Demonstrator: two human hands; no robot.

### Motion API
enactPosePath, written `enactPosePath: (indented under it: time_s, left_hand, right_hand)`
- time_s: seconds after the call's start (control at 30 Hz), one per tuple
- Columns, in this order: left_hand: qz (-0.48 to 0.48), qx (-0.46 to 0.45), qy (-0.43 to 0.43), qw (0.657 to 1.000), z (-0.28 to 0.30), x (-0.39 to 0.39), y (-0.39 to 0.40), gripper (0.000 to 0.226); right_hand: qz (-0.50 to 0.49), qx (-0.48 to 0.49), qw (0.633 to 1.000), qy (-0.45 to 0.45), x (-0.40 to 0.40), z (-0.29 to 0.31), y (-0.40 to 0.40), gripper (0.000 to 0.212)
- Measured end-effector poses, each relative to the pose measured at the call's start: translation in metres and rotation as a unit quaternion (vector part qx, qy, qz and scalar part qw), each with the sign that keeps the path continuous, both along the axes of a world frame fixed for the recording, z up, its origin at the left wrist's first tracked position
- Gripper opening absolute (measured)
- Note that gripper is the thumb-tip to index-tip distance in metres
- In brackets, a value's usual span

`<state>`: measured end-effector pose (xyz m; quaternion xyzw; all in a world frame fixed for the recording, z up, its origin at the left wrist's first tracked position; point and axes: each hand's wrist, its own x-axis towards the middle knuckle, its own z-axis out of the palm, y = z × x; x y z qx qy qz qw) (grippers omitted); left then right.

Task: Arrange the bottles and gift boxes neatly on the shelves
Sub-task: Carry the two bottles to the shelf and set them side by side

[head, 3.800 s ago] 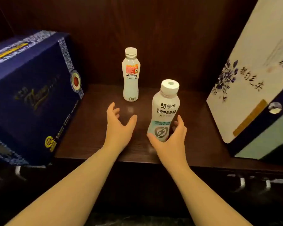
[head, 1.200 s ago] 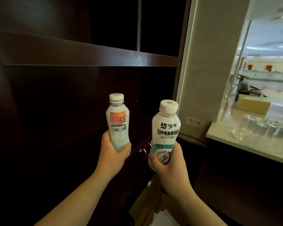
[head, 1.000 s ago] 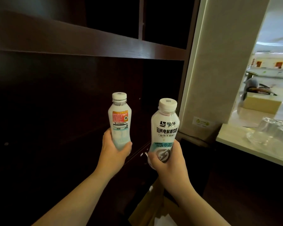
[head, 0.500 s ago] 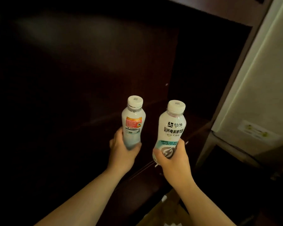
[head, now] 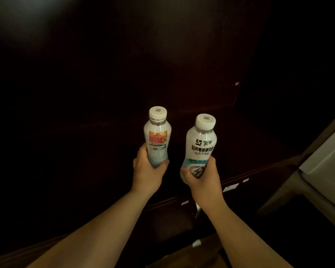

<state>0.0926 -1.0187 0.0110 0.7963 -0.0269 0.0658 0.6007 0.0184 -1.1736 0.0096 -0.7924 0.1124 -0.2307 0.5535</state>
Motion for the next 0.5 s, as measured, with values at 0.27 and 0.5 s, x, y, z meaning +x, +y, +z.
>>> enactPosePath:
  time_s: [0.27,0.5]
  left_hand:
    - [0.046,0.023,-0.029,0.998,-0.007,0.007,0.0,0.075]
    - [0.044,0.057,-0.04,0.997,-0.012,0.011,-0.003,0.075]
  right_hand:
    - [0.051,0.001,0.999,0.017,0.023,-0.015,-0.005,0.055]
    - [0.081,-0.007,0.996,0.028,0.029,-0.021,-0.009,0.06]
